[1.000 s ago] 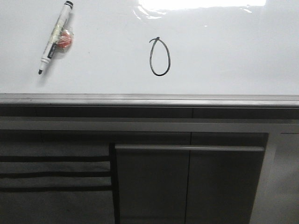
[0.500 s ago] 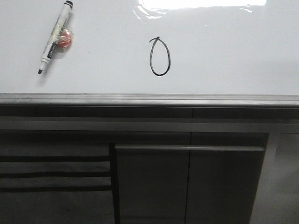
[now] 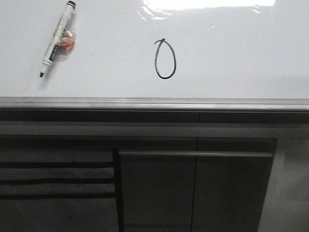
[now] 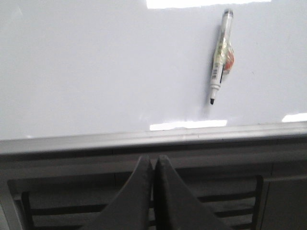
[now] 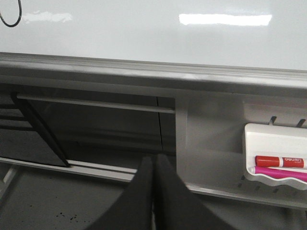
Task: Write number 0 on whiteboard
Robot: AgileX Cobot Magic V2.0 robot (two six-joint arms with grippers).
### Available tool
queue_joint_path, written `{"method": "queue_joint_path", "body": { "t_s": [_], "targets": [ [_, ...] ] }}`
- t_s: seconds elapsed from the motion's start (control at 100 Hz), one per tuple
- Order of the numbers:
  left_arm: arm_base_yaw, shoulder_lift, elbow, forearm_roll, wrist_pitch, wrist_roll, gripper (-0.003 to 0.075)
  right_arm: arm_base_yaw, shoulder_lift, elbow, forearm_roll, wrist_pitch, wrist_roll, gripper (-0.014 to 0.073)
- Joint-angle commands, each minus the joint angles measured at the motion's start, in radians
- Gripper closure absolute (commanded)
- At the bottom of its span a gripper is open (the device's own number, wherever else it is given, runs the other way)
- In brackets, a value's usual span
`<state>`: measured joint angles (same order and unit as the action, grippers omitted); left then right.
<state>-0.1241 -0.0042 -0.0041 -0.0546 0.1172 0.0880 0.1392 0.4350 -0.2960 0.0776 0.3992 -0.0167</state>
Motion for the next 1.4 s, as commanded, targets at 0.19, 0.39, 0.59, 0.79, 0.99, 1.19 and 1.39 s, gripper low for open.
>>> {"method": "queue_joint_path", "body": {
  "t_s": [0.19, 0.39, 0.59, 0.79, 0.99, 1.19, 1.39],
  "targets": [
    [0.004, -0.025, 0.024, -0.005, -0.085, -0.003, 0.0741, -0.005, 0.002, -0.027, 0.003, -0.075, -0.002, 0.066],
    [0.004, -0.025, 0.024, -0.005, -0.085, -0.003, 0.0741, -0.005, 0.002, -0.027, 0.003, -0.075, -0.002, 0.066],
    [0.004, -0.025, 0.024, -0.005, -0.085, -0.003, 0.0741, -0.005, 0.002, -0.027, 0.003, -0.075, -0.002, 0.066],
    [0.004, -0.025, 0.024, -0.005, -0.085, -0.003, 0.0741, -0.017, -0.068, -0.008, 0.004, -0.08, -0.002, 0.066],
    [0.004, -0.025, 0.024, -0.005, -0.085, -0.003, 0.0741, -0.128, -0.33, 0.155, -0.014, -0.251, -0.006, 0.066],
    [0.004, -0.025, 0.024, -0.005, -0.085, -0.003, 0.0741, -0.139, -0.465, 0.322, -0.016, -0.444, -0.009, 0.066],
    [0.004, -0.025, 0.024, -0.005, -0.085, -0.003, 0.0741, -0.139, -0.465, 0.318, -0.014, -0.42, -0.009, 0.066]
  ]
}}
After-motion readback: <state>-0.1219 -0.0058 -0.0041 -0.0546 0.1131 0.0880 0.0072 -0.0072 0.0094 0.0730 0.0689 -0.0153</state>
